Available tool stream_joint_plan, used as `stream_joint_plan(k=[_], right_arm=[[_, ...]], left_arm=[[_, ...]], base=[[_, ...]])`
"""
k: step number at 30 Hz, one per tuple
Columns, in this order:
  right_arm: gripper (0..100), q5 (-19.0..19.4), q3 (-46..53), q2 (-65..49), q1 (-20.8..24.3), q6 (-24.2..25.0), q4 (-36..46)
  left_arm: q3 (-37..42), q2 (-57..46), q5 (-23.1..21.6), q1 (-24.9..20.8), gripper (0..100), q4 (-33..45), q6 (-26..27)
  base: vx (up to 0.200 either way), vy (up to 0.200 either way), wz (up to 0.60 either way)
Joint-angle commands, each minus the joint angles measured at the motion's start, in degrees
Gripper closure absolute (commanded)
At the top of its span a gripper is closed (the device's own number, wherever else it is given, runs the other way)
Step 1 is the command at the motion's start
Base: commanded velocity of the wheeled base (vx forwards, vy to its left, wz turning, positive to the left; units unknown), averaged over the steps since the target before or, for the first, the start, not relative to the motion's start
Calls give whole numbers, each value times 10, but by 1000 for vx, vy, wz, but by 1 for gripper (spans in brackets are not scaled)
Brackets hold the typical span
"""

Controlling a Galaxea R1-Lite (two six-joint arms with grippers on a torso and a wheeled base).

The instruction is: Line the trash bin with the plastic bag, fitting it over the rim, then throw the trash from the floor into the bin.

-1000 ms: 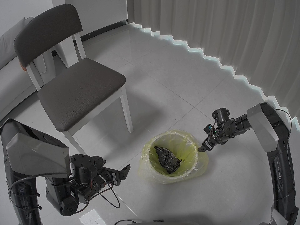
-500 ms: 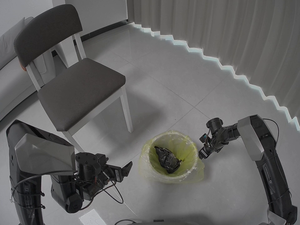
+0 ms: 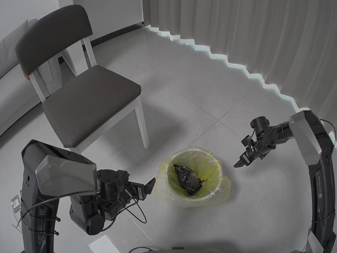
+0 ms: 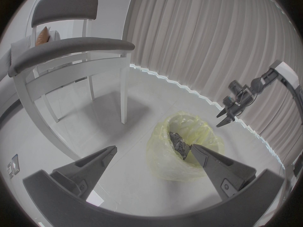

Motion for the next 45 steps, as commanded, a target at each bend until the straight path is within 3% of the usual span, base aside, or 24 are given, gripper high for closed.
stream_joint_plan(k=[1,19,35,41,42,45], right_arm=[[0,1,92,-113,-26,-2,-32],[0,14,408,-347,-55,-11,-251],[0,27,455,-387,-65,-31,-268],[0,32,457,-382,-65,-32,-272],[0,32,457,-378,-65,-32,-273],[0,32,459,-378,-66,-32,-274]], left_arm=[[-56,41,-2,2,0,36,9],[-343,102,6,11,0,321,25],[-468,154,39,36,0,434,50],[-529,156,32,37,0,530,68],[-569,166,32,36,0,563,70],[-601,176,35,37,0,575,74]], base=[[0,0,0],[0,0,0],[0,0,0],[0,0,0],[0,0,0],[0,0,0]])
